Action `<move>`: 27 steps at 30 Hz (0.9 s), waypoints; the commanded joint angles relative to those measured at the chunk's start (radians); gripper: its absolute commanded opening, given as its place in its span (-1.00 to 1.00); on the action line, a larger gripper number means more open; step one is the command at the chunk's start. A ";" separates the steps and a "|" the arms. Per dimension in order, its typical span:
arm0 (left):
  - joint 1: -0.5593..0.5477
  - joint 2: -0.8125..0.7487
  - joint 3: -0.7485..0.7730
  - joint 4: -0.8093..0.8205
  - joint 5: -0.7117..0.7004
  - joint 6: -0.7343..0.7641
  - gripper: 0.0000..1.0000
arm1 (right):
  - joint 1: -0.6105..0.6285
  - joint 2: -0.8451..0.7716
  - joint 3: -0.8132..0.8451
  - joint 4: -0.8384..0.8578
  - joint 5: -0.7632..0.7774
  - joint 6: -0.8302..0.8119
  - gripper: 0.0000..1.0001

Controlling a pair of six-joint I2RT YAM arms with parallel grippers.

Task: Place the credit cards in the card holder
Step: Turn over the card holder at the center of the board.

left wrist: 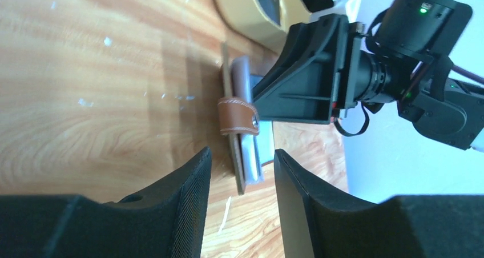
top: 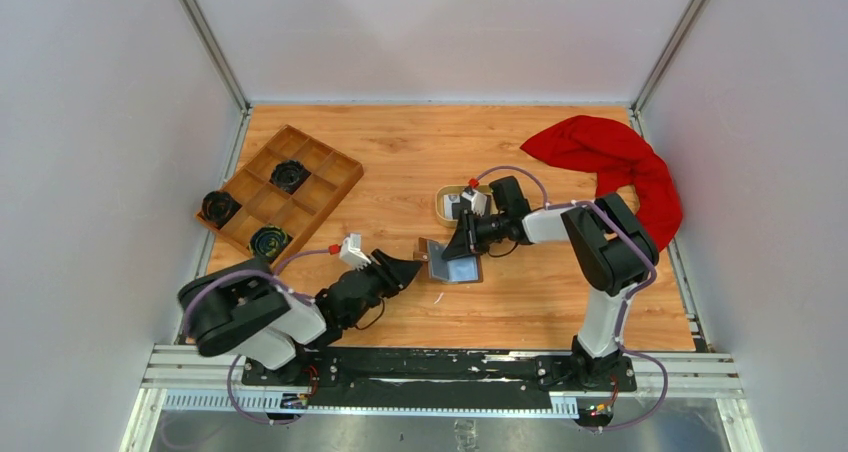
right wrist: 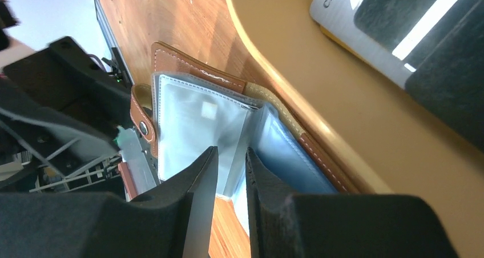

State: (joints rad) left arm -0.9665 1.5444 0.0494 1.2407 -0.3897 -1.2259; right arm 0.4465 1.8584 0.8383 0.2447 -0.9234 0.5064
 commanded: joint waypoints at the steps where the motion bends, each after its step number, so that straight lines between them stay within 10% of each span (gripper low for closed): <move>1: -0.008 -0.231 0.057 -0.360 -0.051 0.208 -0.03 | 0.042 -0.036 0.017 -0.089 0.054 -0.062 -0.43; 17: 0.071 -0.713 0.104 -0.778 0.055 0.512 0.99 | 0.095 -0.143 0.084 -0.238 0.136 -0.254 -0.40; 27: 0.199 -0.706 0.162 -0.777 0.341 0.508 1.00 | 0.095 -0.177 0.122 -0.309 0.116 -0.355 -0.43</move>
State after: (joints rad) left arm -0.8055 0.8368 0.1692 0.4747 -0.1795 -0.7486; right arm 0.5362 1.7306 0.9192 0.0151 -0.8108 0.2485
